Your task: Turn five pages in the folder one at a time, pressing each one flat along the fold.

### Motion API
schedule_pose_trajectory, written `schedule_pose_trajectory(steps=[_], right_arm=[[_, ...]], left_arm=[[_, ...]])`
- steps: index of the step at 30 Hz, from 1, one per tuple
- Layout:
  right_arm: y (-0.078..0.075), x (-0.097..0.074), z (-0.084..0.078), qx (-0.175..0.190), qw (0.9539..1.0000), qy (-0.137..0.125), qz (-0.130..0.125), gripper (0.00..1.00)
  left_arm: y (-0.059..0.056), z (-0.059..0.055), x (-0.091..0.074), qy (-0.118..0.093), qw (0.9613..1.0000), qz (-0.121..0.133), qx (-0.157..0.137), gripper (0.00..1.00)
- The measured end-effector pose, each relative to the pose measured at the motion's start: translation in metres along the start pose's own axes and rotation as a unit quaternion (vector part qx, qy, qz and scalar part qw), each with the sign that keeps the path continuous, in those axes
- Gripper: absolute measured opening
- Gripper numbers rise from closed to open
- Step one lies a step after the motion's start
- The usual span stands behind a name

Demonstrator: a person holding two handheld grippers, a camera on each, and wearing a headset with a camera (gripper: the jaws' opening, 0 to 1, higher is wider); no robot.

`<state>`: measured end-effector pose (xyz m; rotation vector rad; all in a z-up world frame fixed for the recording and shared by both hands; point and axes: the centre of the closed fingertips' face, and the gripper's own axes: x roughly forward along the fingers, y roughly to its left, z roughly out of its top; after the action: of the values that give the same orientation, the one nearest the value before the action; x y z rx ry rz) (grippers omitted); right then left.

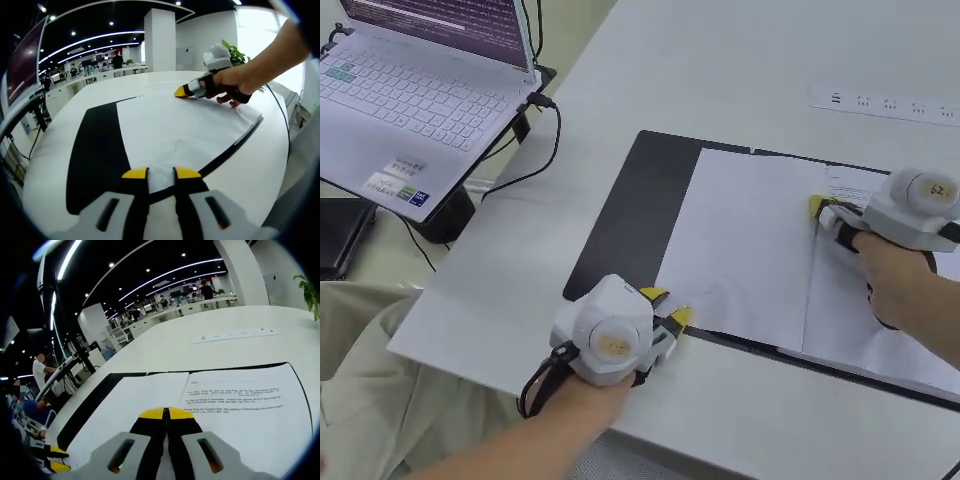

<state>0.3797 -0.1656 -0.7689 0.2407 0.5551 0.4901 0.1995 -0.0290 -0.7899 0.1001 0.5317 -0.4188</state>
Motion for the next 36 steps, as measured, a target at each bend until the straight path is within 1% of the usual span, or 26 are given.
schedule_pose_trajectory(steps=[1, 5, 9, 12, 18, 27, 29, 36], right_arm=[[-0.001, -0.001, 0.0, 0.002, 1.0, -0.001, 0.001, 0.0], [0.008, -0.013, -0.005, 0.007, 1.0, -0.001, 0.004, 0.0], [0.012, -0.023, -0.009, 0.013, 0.9999, -0.006, 0.003, 0.0], [0.013, -0.026, -0.013, 0.013, 0.9999, -0.006, 0.008, 0.0], [0.017, -0.031, -0.021, 0.024, 0.9996, 0.001, 0.017, 0.0], [0.021, -0.041, -0.031, 0.026, 0.9995, 0.003, 0.019, 0.0], [0.021, -0.043, -0.033, 0.032, 0.9993, 0.004, 0.02, 0.0], [0.029, -0.054, -0.044, 0.026, 0.9992, 0.012, 0.029, 0.0]], left_arm=[[0.0, 0.0, 0.0, 0.0, 1.0, 0.0, 0.0, 0.18], [0.001, -0.001, 0.001, 0.001, 1.0, 0.0, 0.001, 0.18], [0.0, -0.001, 0.001, 0.001, 1.0, 0.0, 0.001, 0.18], [0.001, -0.001, 0.001, 0.001, 1.0, 0.0, -0.001, 0.18], [0.001, -0.001, 0.001, 0.001, 1.0, 0.0, -0.001, 0.18], [0.002, -0.003, 0.002, 0.0, 1.0, 0.0, -0.001, 0.18], [0.002, -0.003, 0.002, 0.0, 1.0, 0.001, -0.003, 0.18], [0.002, -0.002, 0.001, 0.0, 1.0, 0.002, -0.003, 0.18]])
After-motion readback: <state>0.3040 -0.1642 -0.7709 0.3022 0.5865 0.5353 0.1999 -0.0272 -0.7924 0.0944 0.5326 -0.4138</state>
